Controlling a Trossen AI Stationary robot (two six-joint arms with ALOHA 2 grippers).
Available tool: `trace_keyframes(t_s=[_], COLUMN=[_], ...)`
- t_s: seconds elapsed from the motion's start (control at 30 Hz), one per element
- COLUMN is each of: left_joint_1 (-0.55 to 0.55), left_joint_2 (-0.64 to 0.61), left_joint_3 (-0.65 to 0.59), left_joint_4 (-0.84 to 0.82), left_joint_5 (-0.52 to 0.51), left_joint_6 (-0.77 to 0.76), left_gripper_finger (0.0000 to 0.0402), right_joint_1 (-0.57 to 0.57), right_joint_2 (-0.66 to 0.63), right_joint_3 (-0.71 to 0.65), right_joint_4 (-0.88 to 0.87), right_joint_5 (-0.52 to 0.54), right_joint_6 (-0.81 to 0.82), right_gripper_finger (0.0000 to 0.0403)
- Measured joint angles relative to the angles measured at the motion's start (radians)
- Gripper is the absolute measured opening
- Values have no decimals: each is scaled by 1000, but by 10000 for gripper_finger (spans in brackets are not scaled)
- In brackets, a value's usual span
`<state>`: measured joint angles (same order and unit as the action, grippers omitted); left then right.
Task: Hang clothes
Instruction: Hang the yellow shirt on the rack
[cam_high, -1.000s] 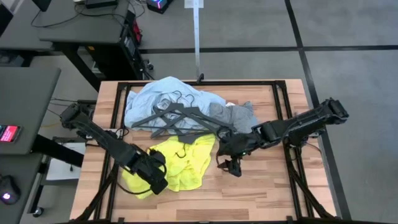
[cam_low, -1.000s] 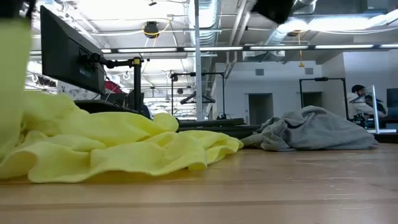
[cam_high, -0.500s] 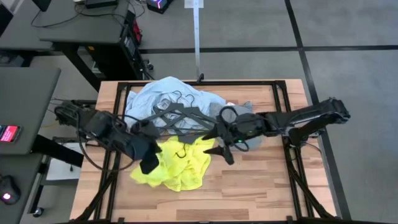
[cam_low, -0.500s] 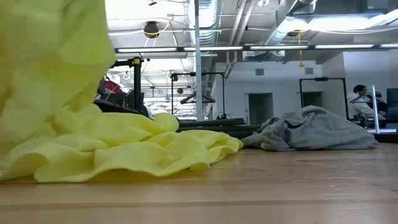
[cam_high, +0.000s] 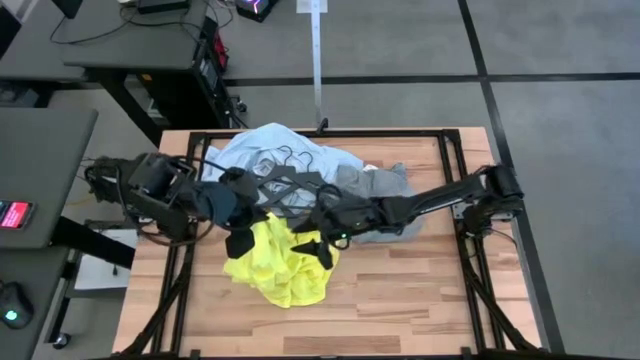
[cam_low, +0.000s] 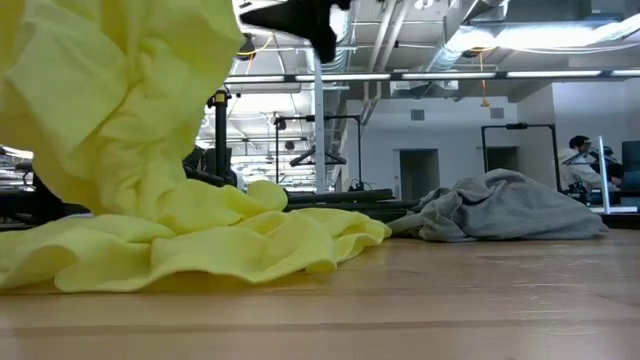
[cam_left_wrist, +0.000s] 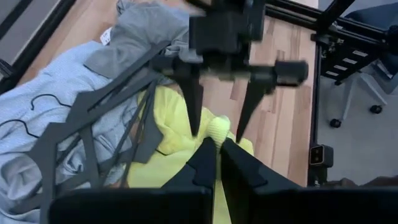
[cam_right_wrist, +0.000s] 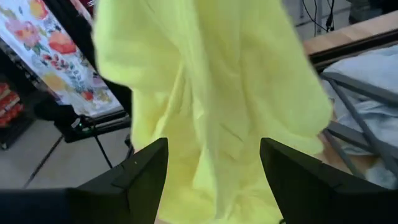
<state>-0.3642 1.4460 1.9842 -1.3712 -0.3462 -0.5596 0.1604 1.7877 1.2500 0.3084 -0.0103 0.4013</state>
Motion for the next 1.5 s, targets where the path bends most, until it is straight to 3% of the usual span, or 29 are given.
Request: trace_keyframes(t_s=[0.13,0.23,0.3,0.43,0.47,0.57,0.73,1.0,1.17,1.3,1.5], left_joint_1=[10,15,15,14,14,2,-35,-56,-24,10,79], left_joint_2=[0,0,0,0,0,0,-1,-2,-1,-1,0], left_joint_3=[0,0,0,0,0,0,-7,-92,-199,-307,-449], left_joint_4=[0,1,7,26,24,-2,-83,-144,-104,-21,148], left_joint_5=[2,11,14,31,40,60,80,28,-51,-57,68], left_joint_6=[26,30,30,29,26,-3,-61,-93,-57,-46,-102], left_gripper_finger=[0,0,0,0,0,0,0,0,0,0,24], right_joint_1=[-3,-12,-20,-39,-41,-51,-64,-53,-5,21,24], right_joint_2=[55,68,68,64,52,-14,-179,-404,-449,-441,-425], right_joint_3=[0,0,0,0,0,0,0,0,0,0,0], right_joint_4=[77,38,-1,-52,-67,-135,-408,-663,-709,-784,-863], right_joint_5=[-11,-12,-12,-31,-33,-32,39,151,202,223,222], right_joint_6=[70,117,120,62,37,-10,-111,-109,-98,-80,-77], right_gripper_finger=[243,215,169,31,18,5,1,0,0,0,0])
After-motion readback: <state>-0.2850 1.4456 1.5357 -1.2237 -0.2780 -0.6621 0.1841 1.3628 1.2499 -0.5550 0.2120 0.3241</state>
